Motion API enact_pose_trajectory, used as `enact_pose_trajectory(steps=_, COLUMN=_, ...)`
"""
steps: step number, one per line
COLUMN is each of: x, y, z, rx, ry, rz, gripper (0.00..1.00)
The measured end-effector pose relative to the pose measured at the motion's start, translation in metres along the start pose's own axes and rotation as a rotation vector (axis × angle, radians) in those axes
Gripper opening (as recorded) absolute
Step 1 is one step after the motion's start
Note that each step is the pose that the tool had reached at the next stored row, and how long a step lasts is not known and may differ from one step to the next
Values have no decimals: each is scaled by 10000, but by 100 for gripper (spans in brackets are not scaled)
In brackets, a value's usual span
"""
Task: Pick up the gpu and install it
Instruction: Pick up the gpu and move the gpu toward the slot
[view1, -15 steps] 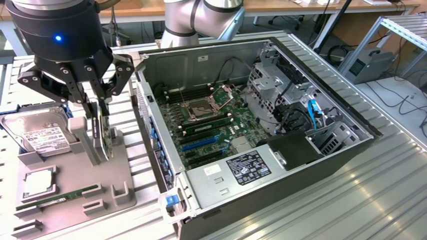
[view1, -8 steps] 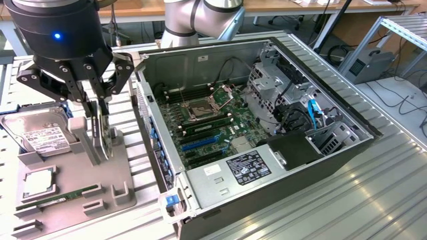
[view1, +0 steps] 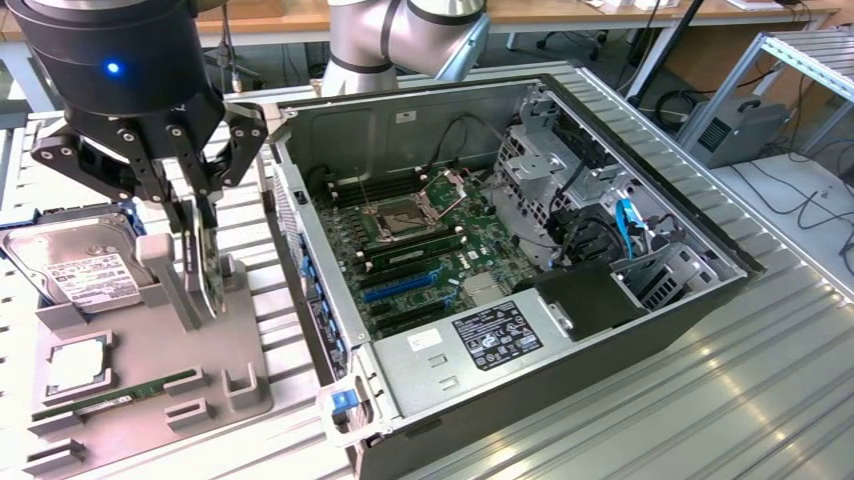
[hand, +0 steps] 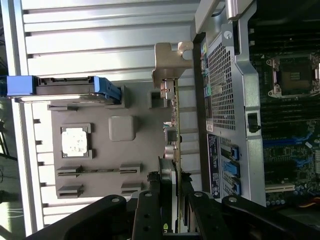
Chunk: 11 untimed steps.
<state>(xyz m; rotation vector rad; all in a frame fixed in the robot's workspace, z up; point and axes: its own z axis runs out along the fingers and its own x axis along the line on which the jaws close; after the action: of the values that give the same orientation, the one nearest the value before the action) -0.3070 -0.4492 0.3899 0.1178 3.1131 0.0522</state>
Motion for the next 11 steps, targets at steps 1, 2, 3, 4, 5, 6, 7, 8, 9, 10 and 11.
enact_pose_trajectory(steps=1, x=0, y=0, z=-3, rx=0, ry=0, rz=0, gripper=27)
enact_pose_trajectory(steps=2, x=0, y=0, z=-5, rx=0, ry=0, rz=0, gripper=27)
enact_pose_trajectory(steps=3, x=0, y=0, z=-8, rx=-1, ry=0, rz=0, gripper=27)
enact_pose_trajectory(steps=4, x=0, y=0, z=-11, rx=-1, ry=0, rz=0, gripper=27)
enact_pose_trajectory(steps=5, x=-1, y=1, z=-14, rx=0, ry=0, rz=0, gripper=27)
enact_pose_trajectory(steps=6, x=-1, y=1, z=-17, rx=0, ry=0, rz=0, gripper=27)
enact_pose_trajectory(steps=7, x=-1, y=1, z=-19, rx=-1, ry=-1, rz=0, gripper=27)
enact_pose_trajectory(steps=8, x=-1, y=1, z=-22, rx=0, ry=0, rz=0, gripper=27)
enact_pose_trajectory(steps=9, x=-1, y=1, z=-24, rx=-1, ry=-1, rz=0, gripper=27)
enact_pose_trajectory(steps=10, x=-1, y=1, z=-26, rx=0, ry=0, rz=0, gripper=27)
enact_pose_trajectory(steps=11, x=-1, y=1, z=-28, rx=-1, ry=-1, rz=0, gripper=27)
